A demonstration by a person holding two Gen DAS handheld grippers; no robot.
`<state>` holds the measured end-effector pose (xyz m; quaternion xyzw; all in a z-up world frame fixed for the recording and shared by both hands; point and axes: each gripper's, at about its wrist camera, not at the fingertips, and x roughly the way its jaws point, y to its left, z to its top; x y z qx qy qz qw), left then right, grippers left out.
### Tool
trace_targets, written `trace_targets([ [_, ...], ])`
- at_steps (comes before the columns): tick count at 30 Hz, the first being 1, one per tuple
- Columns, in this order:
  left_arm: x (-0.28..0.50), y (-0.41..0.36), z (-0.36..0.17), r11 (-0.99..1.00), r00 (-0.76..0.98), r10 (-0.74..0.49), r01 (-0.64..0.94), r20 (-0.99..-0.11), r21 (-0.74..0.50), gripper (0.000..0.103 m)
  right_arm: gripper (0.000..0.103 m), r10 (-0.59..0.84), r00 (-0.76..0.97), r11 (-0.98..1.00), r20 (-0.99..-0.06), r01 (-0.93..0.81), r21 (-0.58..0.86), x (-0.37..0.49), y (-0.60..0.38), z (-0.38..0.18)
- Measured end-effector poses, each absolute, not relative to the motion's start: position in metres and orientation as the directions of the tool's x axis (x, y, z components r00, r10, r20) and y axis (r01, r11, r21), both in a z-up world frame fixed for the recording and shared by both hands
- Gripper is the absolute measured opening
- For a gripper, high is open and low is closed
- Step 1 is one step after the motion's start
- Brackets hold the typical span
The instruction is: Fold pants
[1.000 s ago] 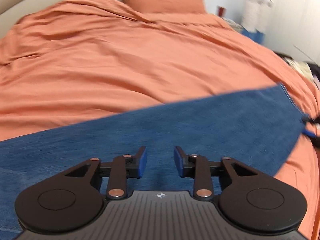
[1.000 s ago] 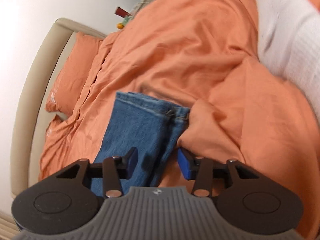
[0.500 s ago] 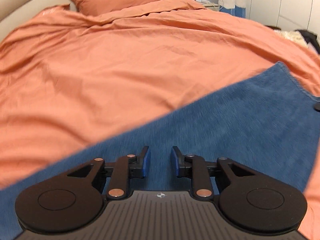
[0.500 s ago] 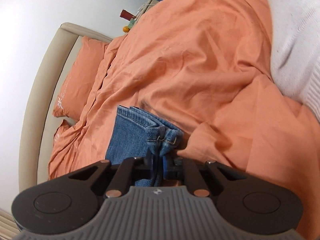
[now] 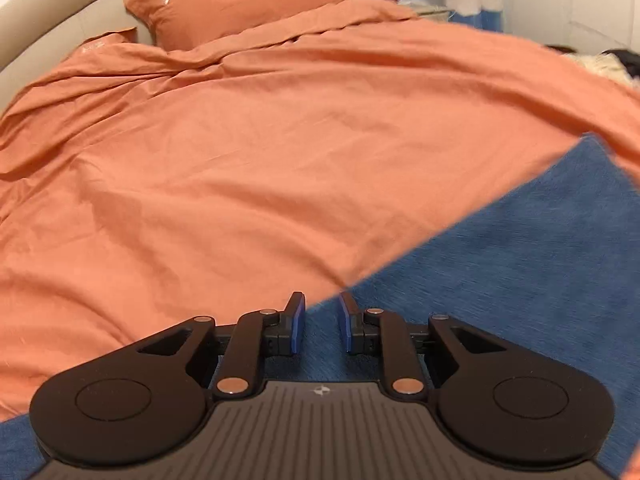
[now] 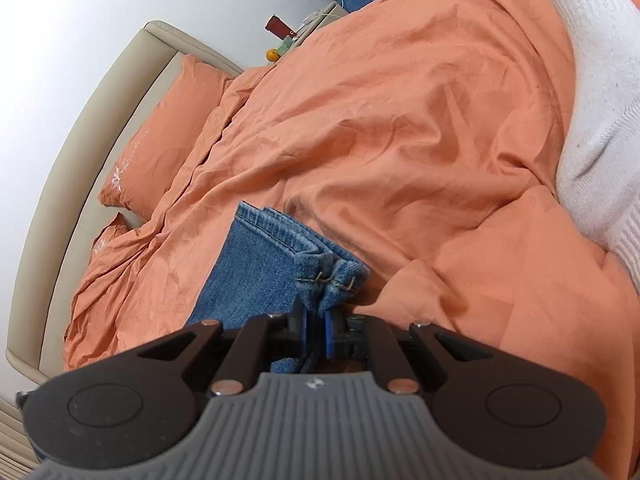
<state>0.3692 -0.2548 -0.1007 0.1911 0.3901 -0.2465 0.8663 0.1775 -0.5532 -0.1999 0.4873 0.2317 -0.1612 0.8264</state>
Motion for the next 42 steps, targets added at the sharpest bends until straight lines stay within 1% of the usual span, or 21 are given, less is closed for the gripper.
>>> trace_targets([
  [4, 0.329, -0.246, -0.096, 0.766, 0.528, -0.309, 0.631, -0.791, 0.122, 0.023, 0.003, -0.054, 0.846, 0.479, -0.531, 0.488, 0.729, 0.177, -0.552, -0.197],
  [7, 0.301, -0.24, -0.101, 0.743, 0.479, -0.331, 0.663, -0.813, 0.088, 0.02, 0.003, -0.064, 0.851, 0.487, -0.521, 0.482, 0.728, 0.177, -0.551, -0.195],
  [10, 0.274, -0.238, -0.105, 0.728, 0.467, -0.344, 0.681, -0.814, 0.083, 0.015, 0.003, -0.075, 0.851, 0.493, -0.52, 0.485, 0.722, 0.177, -0.549, -0.194],
  [12, 0.262, -0.235, -0.106, 0.735, 0.446, -0.357, 0.677, -0.821, 0.049, 0.014, 0.003, -0.081, 0.851, 0.496, -0.52, 0.486, 0.719, 0.177, -0.549, -0.193],
  [17, 0.245, -0.227, -0.106, 0.757, 0.39, -0.392, 0.652, -0.833, -0.051, 0.013, 0.003, -0.095, 0.848, 0.518, -0.522, 0.49, 0.701, 0.179, -0.546, -0.192],
  [20, 0.238, -0.221, -0.099, 0.751, 0.374, -0.41, 0.656, -0.832, -0.076, 0.013, 0.003, -0.096, 0.852, 0.51, -0.515, 0.487, 0.71, 0.178, -0.547, -0.192],
  [22, 0.236, -0.211, -0.092, 0.745, 0.321, -0.45, 0.65, -0.834, -0.152, 0.015, 0.003, -0.101, 0.854, 0.518, -0.511, 0.484, 0.706, 0.178, -0.546, -0.19],
  [23, 0.233, -0.203, -0.087, 0.745, 0.318, -0.462, 0.646, -0.828, -0.168, 0.016, 0.003, -0.106, 0.855, 0.528, -0.508, 0.481, 0.7, 0.178, -0.544, -0.188],
  [27, 0.218, -0.161, -0.057, 0.761, 0.37, -0.48, 0.626, -0.795, -0.169, 0.016, 0.003, -0.11, 0.866, 0.536, -0.487, 0.464, 0.705, 0.177, -0.543, -0.177],
  [30, 0.209, -0.121, -0.033, 0.784, 0.423, -0.475, 0.602, -0.772, -0.152, 0.016, 0.003, -0.12, 0.884, 0.572, -0.453, 0.434, 0.696, 0.179, -0.534, -0.151],
  [34, 0.199, -0.064, 0.0, 0.822, 0.503, -0.47, 0.55, -0.725, -0.151, 0.016, 0.003, -0.152, 0.884, 0.735, -0.442, 0.4, 0.548, 0.191, -0.501, -0.097],
  [38, 0.192, -0.013, 0.028, 0.862, 0.579, -0.443, 0.486, -0.684, -0.146, 0.016, 0.003, -0.133, 0.912, 0.82, -0.389, 0.321, 0.474, 0.198, -0.464, -0.036],
  [42, 0.185, 0.037, 0.054, 0.898, 0.656, -0.397, 0.423, -0.642, -0.123, 0.016, 0.003, -0.113, 0.93, 0.903, -0.349, 0.243, 0.354, 0.208, -0.41, 0.019],
])
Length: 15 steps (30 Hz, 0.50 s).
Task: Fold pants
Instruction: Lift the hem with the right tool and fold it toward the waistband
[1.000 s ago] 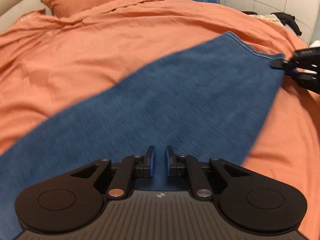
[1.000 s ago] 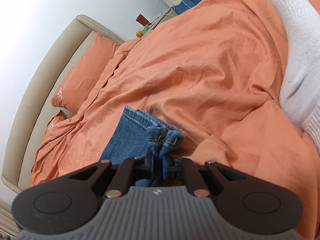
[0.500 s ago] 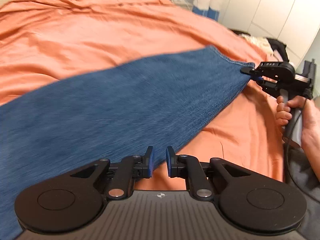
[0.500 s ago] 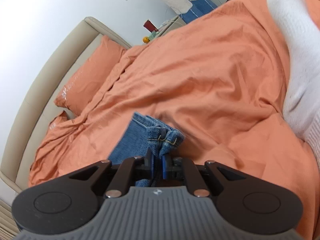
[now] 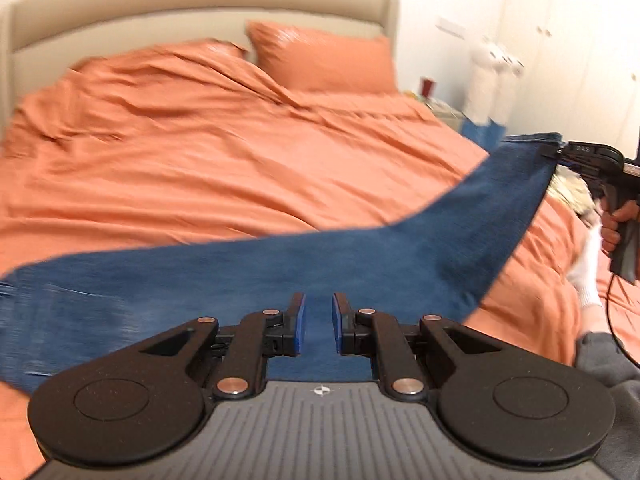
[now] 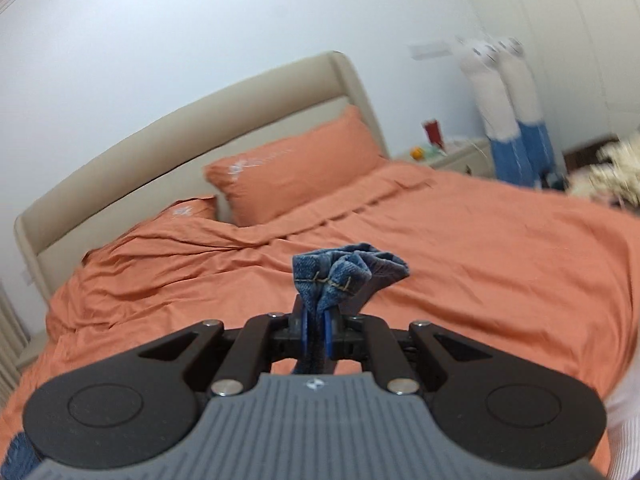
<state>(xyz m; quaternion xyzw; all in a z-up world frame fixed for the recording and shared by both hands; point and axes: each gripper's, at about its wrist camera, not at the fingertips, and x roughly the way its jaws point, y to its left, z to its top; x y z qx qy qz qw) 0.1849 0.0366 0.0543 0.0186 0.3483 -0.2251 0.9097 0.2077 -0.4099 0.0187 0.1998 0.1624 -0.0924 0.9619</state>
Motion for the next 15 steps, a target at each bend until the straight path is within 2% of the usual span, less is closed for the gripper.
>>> trace_targets([
  [7, 0.169, 0.12, 0.118, 0.945, 0.774, -0.294, 0.324, -0.561, -0.048, 0.016, 0.003, -0.032, 0.941, 0.977, -0.336, 0.101, 0.19, 0.226, -0.298, 0.062],
  [10, 0.166, 0.149, 0.149, 0.962, 0.818, -0.232, 0.272, -0.526, -0.002, 0.018, 0.003, 0.023, 0.936, 0.985, -0.353, 0.039, 0.167, 0.235, -0.253, 0.058],
  [11, 0.166, 0.158, 0.156, 0.967, 0.823, -0.218, 0.257, -0.524, 0.0, 0.023, 0.003, 0.041, 0.932, 0.986, -0.361, 0.021, 0.164, 0.238, -0.238, 0.053],
  [15, 0.172, 0.177, 0.148, 0.976, 0.815, -0.184, 0.219, -0.549, -0.002, 0.025, 0.003, 0.114, 0.907, 0.985, -0.406, -0.052, 0.162, 0.243, -0.179, 0.023],
])
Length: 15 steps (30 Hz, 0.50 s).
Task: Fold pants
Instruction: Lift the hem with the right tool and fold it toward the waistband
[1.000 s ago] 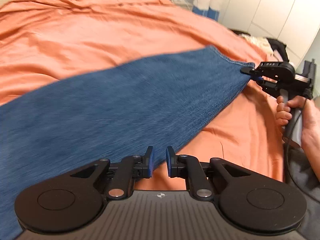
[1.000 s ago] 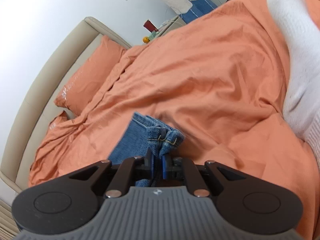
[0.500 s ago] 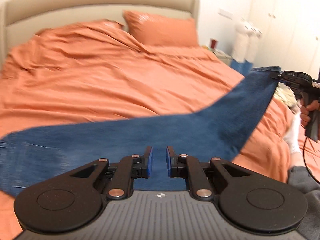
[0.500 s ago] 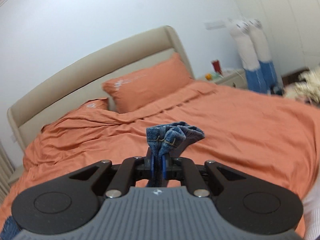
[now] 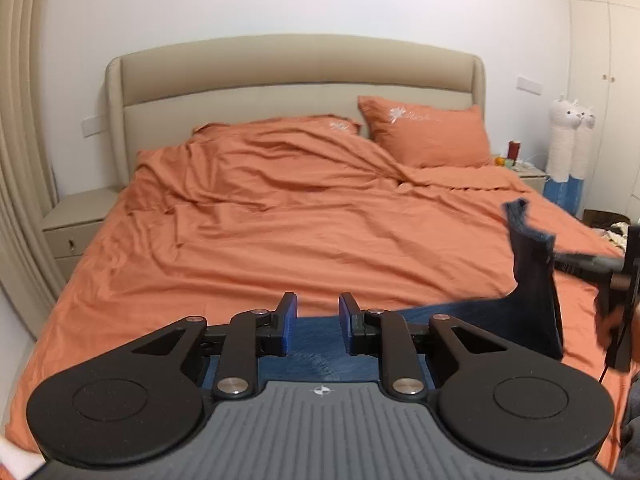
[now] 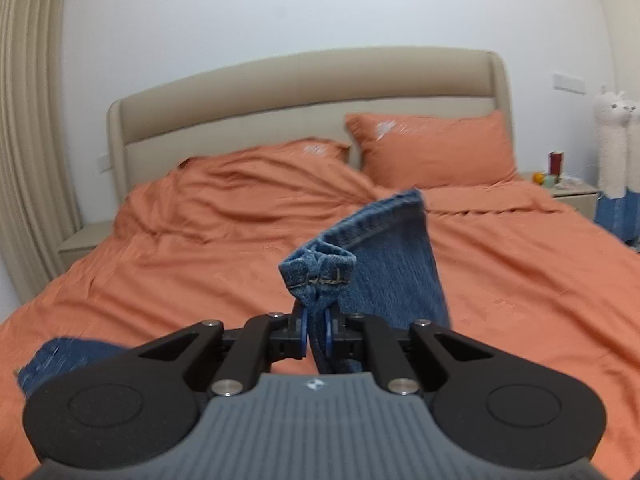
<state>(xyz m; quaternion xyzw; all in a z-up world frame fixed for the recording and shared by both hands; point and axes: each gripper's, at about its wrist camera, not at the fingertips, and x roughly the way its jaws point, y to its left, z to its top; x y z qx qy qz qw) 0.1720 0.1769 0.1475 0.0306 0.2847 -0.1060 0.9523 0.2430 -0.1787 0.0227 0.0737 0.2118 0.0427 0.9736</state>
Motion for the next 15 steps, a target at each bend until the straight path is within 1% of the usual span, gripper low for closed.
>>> trace_targets([
  [3, 0.182, 0.186, 0.111, 0.971, 0.767, -0.229, 0.221, -0.599, -0.088, 0.025, 0.003, 0.175, 0.865, 0.98, -0.471, -0.104, 0.172, 0.246, -0.137, -0.018],
  [5, 0.191, 0.187, 0.079, 0.962, 0.728, -0.272, 0.223, -0.63, -0.158, 0.025, 0.003, 0.212, 0.819, 0.975, -0.533, -0.144, 0.167, 0.246, -0.111, -0.054],
  [9, 0.206, 0.189, 0.019, 0.932, 0.64, -0.36, 0.215, -0.678, -0.292, 0.025, 0.004, 0.217, 0.727, 0.975, -0.652, -0.199, 0.103, 0.241, -0.076, -0.121],
  [11, 0.215, 0.183, -0.004, 0.913, 0.598, -0.404, 0.215, -0.692, -0.346, 0.027, 0.01, 0.223, 0.698, 0.972, -0.681, -0.211, 0.102, 0.237, -0.072, -0.141],
  [13, 0.223, 0.179, -0.021, 0.89, 0.561, -0.451, 0.224, -0.694, -0.396, 0.032, 0.016, 0.236, 0.695, 0.968, -0.68, -0.231, 0.1, 0.232, -0.073, -0.148],
  [14, 0.228, 0.174, -0.027, 0.878, 0.545, -0.473, 0.227, -0.692, -0.421, 0.036, 0.019, 0.246, 0.695, 0.965, -0.676, -0.241, 0.103, 0.232, -0.071, -0.148],
  [15, 0.232, 0.17, -0.033, 0.867, 0.533, -0.491, 0.224, -0.689, -0.444, 0.04, 0.03, 0.266, 0.687, 0.96, -0.676, -0.254, 0.12, 0.23, -0.073, -0.148],
])
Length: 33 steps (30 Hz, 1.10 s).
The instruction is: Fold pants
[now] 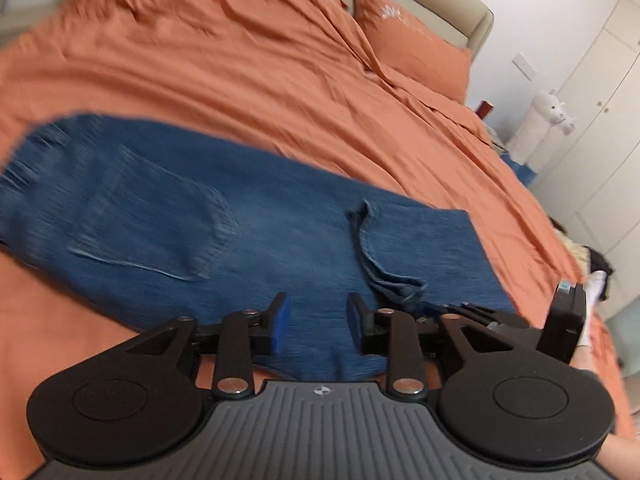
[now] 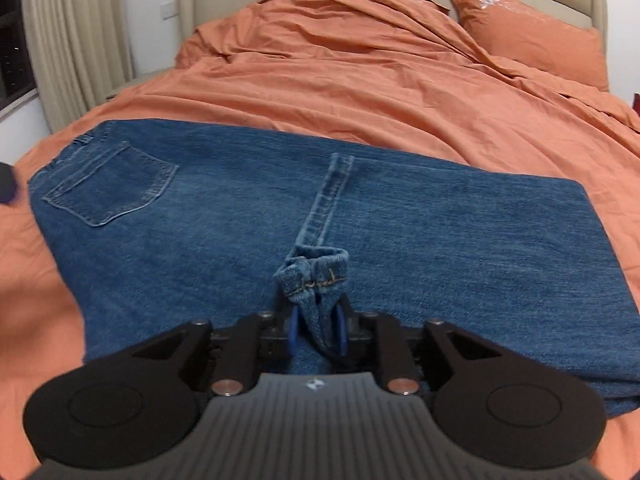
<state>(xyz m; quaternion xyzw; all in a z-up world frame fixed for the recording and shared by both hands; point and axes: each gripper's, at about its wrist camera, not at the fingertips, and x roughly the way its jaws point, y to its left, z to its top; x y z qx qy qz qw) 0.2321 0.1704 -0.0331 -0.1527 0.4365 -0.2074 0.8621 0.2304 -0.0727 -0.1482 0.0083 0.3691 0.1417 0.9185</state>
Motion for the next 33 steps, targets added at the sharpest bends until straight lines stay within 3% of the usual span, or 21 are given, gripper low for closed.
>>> trace_targets([
  [1, 0.238, 0.166, -0.039, 0.856, 0.52, -0.508, 0.218, -0.687, -0.468, 0.041, 0.038, 0.294, 0.675, 0.952, -0.676, -0.269, 0.145, 0.228, -0.074, -0.148],
  [5, 0.259, 0.145, -0.058, 0.817, 0.484, -0.563, 0.203, -0.67, -0.54, 0.045, 0.042, 0.367, 0.649, 0.927, -0.666, -0.311, 0.208, 0.223, -0.081, -0.137],
  [9, 0.284, 0.131, -0.078, 0.757, 0.468, -0.627, 0.178, -0.623, -0.629, 0.046, 0.056, 0.403, 0.689, 0.915, -0.602, -0.29, 0.281, 0.214, -0.114, -0.123],
  [13, 0.316, 0.122, -0.104, 0.7, 0.479, -0.656, 0.096, -0.583, -0.708, 0.046, 0.057, 0.323, 0.753, 0.94, -0.573, -0.184, 0.288, 0.208, -0.162, -0.123],
  [20, 0.359, 0.092, -0.131, 0.758, 0.498, -0.598, 0.097, -0.629, -0.645, 0.046, 0.057, 0.139, 0.842, 0.973, -0.52, -0.018, 0.232, 0.2, -0.233, -0.132],
  [23, 0.366, 0.081, -0.134, 0.797, 0.509, -0.566, 0.138, -0.648, -0.587, 0.035, 0.057, 0.109, 0.851, 0.96, -0.513, 0.044, 0.277, 0.206, -0.258, -0.134],
  [26, 0.364, 0.071, -0.129, 0.822, 0.522, -0.548, 0.191, -0.653, -0.537, 0.017, 0.046, 0.1, 0.844, 0.943, -0.526, 0.089, 0.321, 0.208, -0.276, -0.137],
  [28, 0.354, 0.066, -0.118, 0.843, 0.558, -0.522, 0.22, -0.645, -0.491, 0.009, 0.027, 0.089, 0.831, 0.943, -0.549, 0.107, 0.315, 0.21, -0.281, -0.139],
  [30, 0.346, 0.065, -0.1, 0.839, 0.591, -0.53, 0.26, -0.608, -0.478, 0.007, 0.017, 0.08, 0.821, 0.941, -0.565, 0.124, 0.314, 0.209, -0.284, -0.142],
  [33, 0.336, 0.065, -0.068, 0.821, 0.616, -0.564, 0.341, -0.551, -0.459, 0.007, 0.013, 0.071, 0.832, 0.942, -0.551, 0.125, 0.311, 0.201, -0.287, -0.136],
])
